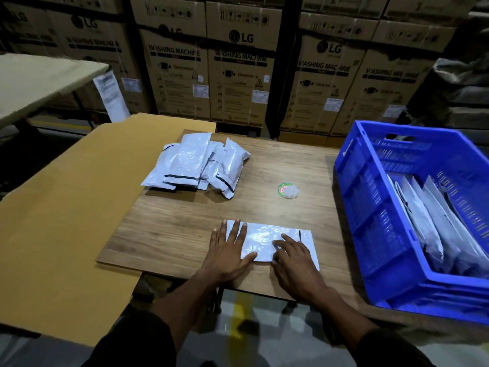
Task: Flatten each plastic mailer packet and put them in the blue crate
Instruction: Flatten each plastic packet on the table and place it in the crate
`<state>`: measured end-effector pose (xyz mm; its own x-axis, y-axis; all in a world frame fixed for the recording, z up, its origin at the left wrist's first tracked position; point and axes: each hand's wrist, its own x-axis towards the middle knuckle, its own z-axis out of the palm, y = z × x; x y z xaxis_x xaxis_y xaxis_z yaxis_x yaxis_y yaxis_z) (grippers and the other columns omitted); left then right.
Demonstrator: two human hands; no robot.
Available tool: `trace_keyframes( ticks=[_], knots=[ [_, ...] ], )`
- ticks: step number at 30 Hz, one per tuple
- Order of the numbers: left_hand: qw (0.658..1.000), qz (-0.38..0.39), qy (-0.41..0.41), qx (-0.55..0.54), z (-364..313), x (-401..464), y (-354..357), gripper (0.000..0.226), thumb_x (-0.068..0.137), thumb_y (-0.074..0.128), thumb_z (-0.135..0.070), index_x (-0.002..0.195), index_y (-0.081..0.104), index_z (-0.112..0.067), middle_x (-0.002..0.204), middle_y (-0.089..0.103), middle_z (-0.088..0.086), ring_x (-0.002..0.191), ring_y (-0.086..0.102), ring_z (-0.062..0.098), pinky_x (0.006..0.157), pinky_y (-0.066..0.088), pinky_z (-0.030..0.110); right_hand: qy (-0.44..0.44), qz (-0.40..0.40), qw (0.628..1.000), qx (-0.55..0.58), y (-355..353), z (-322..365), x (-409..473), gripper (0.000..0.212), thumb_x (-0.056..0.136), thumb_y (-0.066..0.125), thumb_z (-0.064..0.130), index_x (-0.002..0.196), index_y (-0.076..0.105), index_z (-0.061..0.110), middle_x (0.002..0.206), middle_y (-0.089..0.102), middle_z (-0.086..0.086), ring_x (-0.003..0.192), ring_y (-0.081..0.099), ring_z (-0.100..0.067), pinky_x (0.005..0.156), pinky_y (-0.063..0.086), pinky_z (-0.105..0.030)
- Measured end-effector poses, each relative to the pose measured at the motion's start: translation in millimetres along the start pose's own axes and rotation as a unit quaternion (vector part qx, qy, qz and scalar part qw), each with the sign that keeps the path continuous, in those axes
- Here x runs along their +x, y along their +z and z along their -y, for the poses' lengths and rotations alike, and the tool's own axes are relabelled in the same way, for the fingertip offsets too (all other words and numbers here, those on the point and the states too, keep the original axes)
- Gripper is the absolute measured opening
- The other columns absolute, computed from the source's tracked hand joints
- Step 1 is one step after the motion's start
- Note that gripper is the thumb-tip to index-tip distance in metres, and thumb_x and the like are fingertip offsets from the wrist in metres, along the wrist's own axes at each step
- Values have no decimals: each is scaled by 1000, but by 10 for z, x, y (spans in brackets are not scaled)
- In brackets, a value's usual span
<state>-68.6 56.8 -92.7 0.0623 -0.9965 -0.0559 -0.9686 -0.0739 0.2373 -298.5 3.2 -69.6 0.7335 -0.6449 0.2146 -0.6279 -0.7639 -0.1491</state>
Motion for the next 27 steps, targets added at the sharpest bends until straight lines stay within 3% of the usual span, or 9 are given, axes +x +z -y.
trace_keyframes(
  ticks=[4, 6, 10, 13, 16, 19, 21, 23, 27],
  knots=[
    [997, -25, 50, 47, -15, -97, -8, 60, 90, 51, -48, 144, 48, -25, 154, 47, 7, 139, 46, 37, 96, 47, 64, 24, -20, 998, 53, -159, 101, 105, 11, 98, 51, 28, 100, 57, 19, 130, 58, -3, 114, 58, -26, 93, 44, -38],
    [998, -41, 45, 20, -40, -81, -103, 56, 81, 69, -20, 135, 60, -28, 148, 53, 7, 136, 49, 37, 92, 50, 60, -14, -11, 999, 46, -235, 129, 103, 15, 97, 49, 29, 106, 58, 20, 143, 51, -2, 128, 52, -28, 102, 42, -43],
    [997, -66, 42, -23, -27, -19, -229, 67, 87, 51, 1, 146, 50, -30, 163, 30, 5, 152, 20, 35, 106, 34, 55, -255, 45, 959, -115, -257, 144, 88, 30, 96, 42, 30, 114, 65, 31, 143, 53, 10, 146, 31, -38, 111, 26, -66],
    [992, -91, 68, -59, -2, 12, -258, 71, 78, 54, 8, 140, 57, -26, 156, 41, 13, 146, 31, 43, 99, 44, 60, -238, 116, 948, -178, -275, 151, 171, 25, 96, 44, 30, 94, 69, 31, 130, 62, 8, 140, 37, -45, 104, 34, -71],
    [980, -132, 107, -104, 46, 31, -204, 64, 76, 56, 7, 131, 57, -25, 145, 52, 21, 132, 47, 49, 91, 51, 62, -178, 161, 960, -145, -421, 153, 347, 24, 94, 48, 26, 90, 72, 22, 114, 68, -6, 120, 57, -44, 82, 53, -54],
    [959, -205, 77, -179, -31, 6, -267, 62, 91, 59, -1, 147, 43, -22, 162, 27, 20, 144, 35, 43, 111, 40, 51, -137, 147, 972, -123, -738, 201, 529, 29, 91, 48, 42, 97, 70, 23, 109, 66, -2, 103, 63, -29, 60, 49, -36],
    [949, -237, 38, -207, -130, -21, -306, 69, 97, 57, -14, 158, 25, -12, 168, 5, 16, 151, 20, 37, 116, 31, 41, -105, 149, 977, -113, -895, 81, 613, 41, 94, 38, 43, 114, 65, 21, 129, 60, -2, 107, 61, -29, 70, 48, -38],
    [950, -231, 19, -211, -222, -32, -264, 75, 99, 46, -30, 160, 8, -9, 168, -4, 16, 154, 11, 33, 119, 24, 38, -72, 124, 987, -75, -1003, -105, 646, 34, 95, 46, 18, 125, 61, 18, 145, 51, -1, 110, 63, -34, 79, 51, -43],
    [967, -175, 8, -184, -378, 27, 32, 70, 97, 37, -42, 158, 14, -16, 167, 13, 12, 152, 21, 30, 117, 32, 48, -8, -29, 999, 20, -1238, -482, 623, 48, 77, 55, -11, 116, 70, 13, 144, 56, -4, 103, 69, -33, 79, 58, -48]
  ],
)
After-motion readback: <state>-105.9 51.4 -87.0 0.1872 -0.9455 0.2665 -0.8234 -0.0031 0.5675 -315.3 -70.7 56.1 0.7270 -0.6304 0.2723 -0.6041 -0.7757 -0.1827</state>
